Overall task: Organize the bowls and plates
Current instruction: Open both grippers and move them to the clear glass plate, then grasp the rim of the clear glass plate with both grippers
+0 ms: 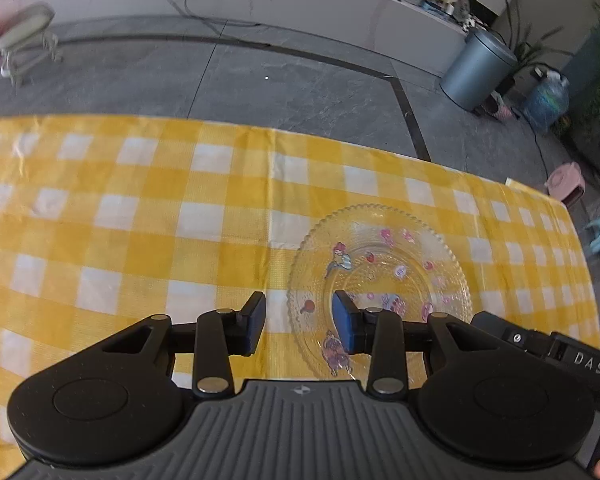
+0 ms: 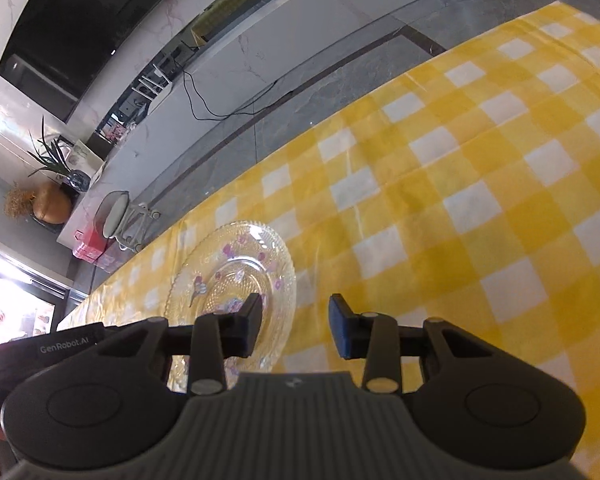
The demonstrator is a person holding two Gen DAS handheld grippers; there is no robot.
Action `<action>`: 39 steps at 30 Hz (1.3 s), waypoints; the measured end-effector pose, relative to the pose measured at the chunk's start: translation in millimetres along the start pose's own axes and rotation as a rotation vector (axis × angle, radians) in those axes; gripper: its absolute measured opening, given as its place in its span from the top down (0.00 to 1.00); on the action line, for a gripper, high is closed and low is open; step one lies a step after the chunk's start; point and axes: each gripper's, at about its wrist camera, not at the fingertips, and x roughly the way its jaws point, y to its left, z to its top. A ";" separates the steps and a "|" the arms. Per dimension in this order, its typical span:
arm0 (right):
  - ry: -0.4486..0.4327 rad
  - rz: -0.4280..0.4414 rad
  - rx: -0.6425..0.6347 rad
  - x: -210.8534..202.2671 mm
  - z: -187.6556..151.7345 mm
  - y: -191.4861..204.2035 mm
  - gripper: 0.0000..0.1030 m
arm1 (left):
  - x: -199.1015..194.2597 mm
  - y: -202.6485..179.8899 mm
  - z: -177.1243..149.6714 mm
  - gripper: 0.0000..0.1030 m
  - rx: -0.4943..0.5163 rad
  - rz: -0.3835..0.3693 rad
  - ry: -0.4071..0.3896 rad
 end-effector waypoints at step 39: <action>-0.020 0.060 0.145 -77.0 -36.9 -39.0 0.96 | -62.2 -52.0 -55.8 0.90 -0.020 -0.077 -0.008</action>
